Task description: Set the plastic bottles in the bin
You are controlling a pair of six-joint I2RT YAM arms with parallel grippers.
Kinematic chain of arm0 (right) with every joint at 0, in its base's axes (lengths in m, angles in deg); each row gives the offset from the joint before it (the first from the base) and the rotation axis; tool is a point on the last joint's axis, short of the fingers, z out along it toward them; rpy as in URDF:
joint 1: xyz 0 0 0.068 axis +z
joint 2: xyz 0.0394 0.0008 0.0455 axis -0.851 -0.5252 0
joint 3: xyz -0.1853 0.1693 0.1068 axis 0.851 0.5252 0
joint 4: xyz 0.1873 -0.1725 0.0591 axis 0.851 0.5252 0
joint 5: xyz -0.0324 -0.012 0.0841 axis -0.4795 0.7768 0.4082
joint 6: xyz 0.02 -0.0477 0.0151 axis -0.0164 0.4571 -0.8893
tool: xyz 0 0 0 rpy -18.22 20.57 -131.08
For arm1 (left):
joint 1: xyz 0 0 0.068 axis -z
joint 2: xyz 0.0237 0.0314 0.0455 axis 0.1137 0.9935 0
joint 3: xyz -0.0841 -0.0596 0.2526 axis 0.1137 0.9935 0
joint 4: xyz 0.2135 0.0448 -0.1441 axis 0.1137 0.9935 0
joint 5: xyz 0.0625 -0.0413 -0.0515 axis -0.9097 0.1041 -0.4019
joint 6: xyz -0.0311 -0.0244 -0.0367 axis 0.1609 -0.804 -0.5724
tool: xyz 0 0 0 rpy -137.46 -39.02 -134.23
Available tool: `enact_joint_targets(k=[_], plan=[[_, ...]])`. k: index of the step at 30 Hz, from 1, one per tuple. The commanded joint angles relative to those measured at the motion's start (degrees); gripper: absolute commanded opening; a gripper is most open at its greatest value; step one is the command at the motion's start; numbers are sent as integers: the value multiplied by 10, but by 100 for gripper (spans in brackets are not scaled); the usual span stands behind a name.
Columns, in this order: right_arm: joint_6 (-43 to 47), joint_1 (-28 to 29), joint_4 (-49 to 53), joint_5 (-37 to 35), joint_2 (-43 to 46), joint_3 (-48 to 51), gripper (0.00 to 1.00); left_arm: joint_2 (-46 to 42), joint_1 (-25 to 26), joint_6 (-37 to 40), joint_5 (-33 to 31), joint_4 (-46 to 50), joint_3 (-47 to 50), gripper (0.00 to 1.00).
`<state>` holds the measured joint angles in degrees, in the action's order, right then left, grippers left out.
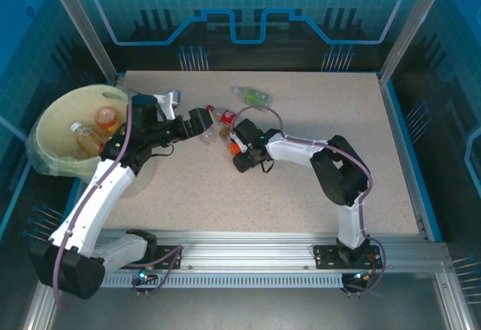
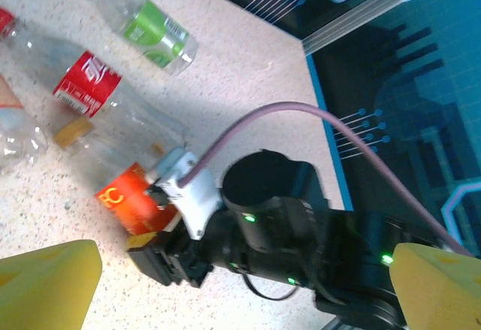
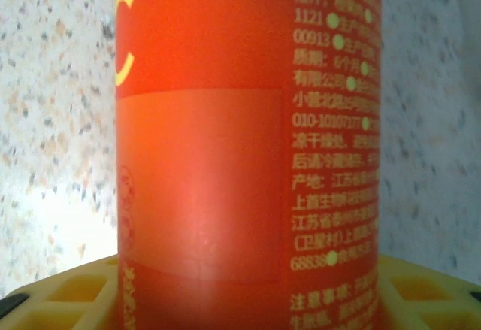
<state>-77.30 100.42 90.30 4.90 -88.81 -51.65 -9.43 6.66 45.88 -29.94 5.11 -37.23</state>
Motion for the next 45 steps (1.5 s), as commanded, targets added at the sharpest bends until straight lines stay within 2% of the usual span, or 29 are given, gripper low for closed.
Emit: enact_joint_targets(k=[1,4,7,13,16,20,25,33,36,39,41,45], plan=[[-23,8,-25,1,65,41,48,22,7,-24,-59,10,0,99],[-41,8,-41,2,114,85,46,40,7,-39,-72,14,9,99],[-58,9,-74,20,163,130,45,50,8,-78,-50,-30,36,99],[-85,11,-152,116,238,188,44,88,27,-94,9,-89,47,99],[-106,11,-184,155,259,197,44,101,41,-93,17,-99,47,99],[-122,11,-216,191,279,197,44,106,54,-99,18,-119,57,99],[-125,11,-222,238,281,177,44,111,68,-94,51,-156,58,98],[-159,10,-310,280,296,192,45,123,80,-84,17,-119,47,95],[-167,10,-343,279,307,204,45,131,81,-86,23,-122,43,92],[-176,10,-359,280,311,203,45,132,85,-83,28,-127,41,85],[-177,10,-354,278,310,199,46,131,87,-80,34,-133,41,75],[-167,10,-323,271,309,192,56,120,88,-75,45,-145,43,58]])
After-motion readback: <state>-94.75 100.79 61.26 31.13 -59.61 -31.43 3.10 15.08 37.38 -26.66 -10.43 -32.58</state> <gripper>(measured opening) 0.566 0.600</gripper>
